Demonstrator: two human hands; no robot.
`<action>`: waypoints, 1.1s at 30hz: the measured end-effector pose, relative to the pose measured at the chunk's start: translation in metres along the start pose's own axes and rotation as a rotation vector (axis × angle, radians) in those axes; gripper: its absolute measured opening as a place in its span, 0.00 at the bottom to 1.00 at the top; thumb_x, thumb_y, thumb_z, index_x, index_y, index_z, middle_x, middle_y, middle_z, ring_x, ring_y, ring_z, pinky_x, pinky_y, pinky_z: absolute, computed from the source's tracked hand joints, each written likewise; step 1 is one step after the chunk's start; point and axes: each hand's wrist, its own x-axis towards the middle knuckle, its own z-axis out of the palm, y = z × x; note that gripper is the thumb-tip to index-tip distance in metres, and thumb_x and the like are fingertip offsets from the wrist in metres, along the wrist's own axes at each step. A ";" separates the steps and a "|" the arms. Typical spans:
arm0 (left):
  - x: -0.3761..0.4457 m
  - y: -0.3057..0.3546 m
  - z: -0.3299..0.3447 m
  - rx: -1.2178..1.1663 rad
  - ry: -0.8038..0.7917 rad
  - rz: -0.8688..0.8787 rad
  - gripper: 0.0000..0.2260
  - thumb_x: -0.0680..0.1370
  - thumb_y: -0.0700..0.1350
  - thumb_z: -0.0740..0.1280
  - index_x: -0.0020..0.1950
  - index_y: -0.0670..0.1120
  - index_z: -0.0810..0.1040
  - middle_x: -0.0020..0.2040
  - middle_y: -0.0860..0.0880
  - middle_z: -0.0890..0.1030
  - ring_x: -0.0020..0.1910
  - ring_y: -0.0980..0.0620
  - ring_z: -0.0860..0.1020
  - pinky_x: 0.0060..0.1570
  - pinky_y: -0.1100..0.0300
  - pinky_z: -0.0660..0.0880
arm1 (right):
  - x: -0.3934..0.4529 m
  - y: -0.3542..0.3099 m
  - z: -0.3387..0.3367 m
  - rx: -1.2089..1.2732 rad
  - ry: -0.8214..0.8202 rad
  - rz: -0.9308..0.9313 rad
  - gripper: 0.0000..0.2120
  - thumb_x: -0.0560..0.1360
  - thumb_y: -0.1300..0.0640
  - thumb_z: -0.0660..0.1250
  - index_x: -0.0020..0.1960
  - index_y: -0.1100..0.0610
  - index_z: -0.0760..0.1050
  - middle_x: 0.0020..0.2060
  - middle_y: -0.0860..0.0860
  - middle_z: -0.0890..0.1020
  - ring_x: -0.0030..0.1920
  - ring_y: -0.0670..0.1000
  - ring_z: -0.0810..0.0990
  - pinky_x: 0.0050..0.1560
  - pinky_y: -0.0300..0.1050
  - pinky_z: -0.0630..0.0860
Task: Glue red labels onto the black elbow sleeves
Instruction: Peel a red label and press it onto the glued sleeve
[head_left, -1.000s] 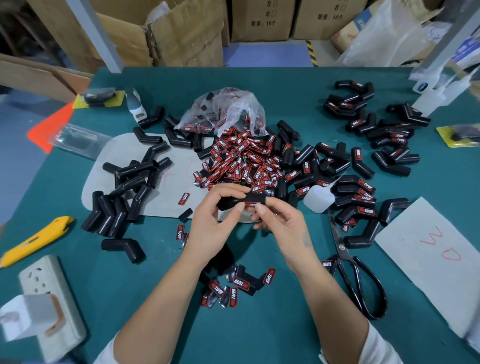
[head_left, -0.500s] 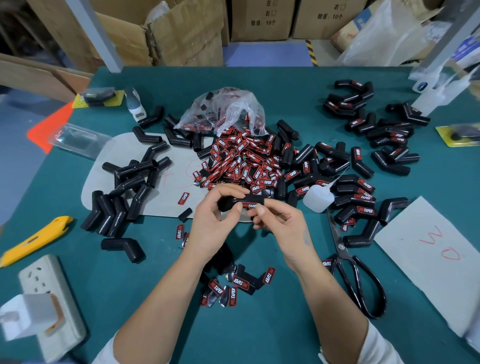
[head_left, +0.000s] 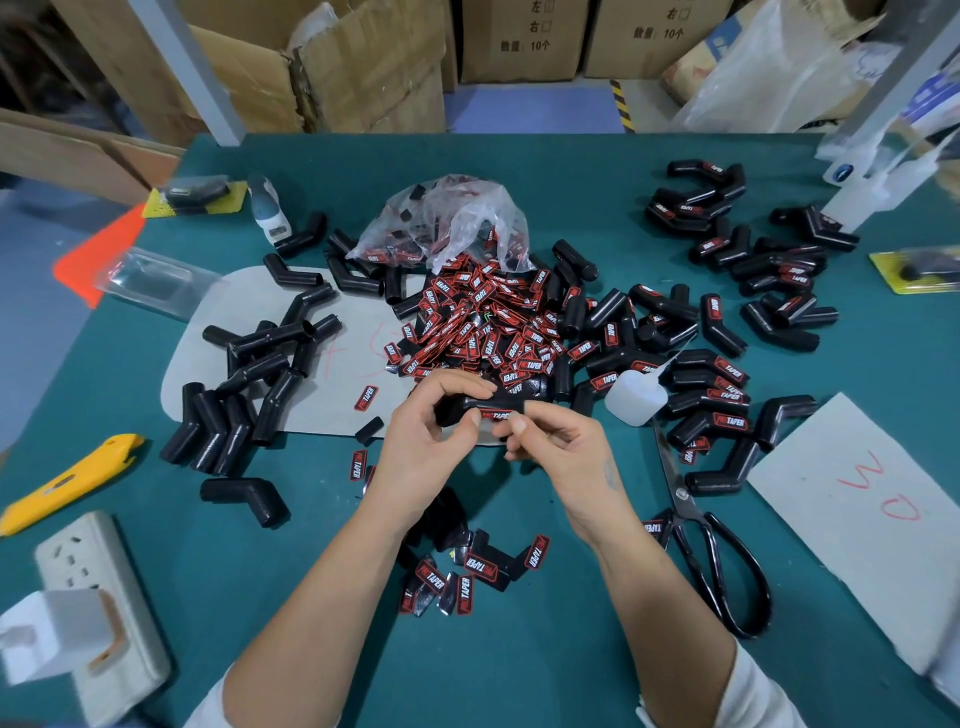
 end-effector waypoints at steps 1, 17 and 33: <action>0.000 0.000 0.000 0.002 0.000 -0.003 0.15 0.77 0.32 0.66 0.54 0.51 0.82 0.55 0.54 0.83 0.61 0.50 0.80 0.64 0.63 0.73 | 0.000 0.000 0.000 0.000 -0.004 0.003 0.07 0.76 0.46 0.71 0.50 0.42 0.88 0.45 0.50 0.89 0.39 0.43 0.81 0.46 0.38 0.80; -0.002 0.002 0.006 0.080 0.061 -0.064 0.15 0.75 0.35 0.63 0.52 0.54 0.81 0.53 0.57 0.82 0.59 0.54 0.80 0.62 0.67 0.72 | 0.002 0.005 0.000 0.000 0.024 0.047 0.11 0.82 0.63 0.69 0.49 0.51 0.87 0.43 0.50 0.88 0.38 0.44 0.80 0.46 0.38 0.80; -0.003 0.004 0.004 0.055 -0.010 -0.122 0.14 0.77 0.36 0.64 0.56 0.51 0.81 0.53 0.57 0.82 0.57 0.57 0.80 0.58 0.69 0.73 | 0.002 0.003 0.000 0.010 -0.007 0.116 0.14 0.83 0.63 0.68 0.49 0.47 0.88 0.39 0.50 0.85 0.39 0.46 0.81 0.45 0.39 0.80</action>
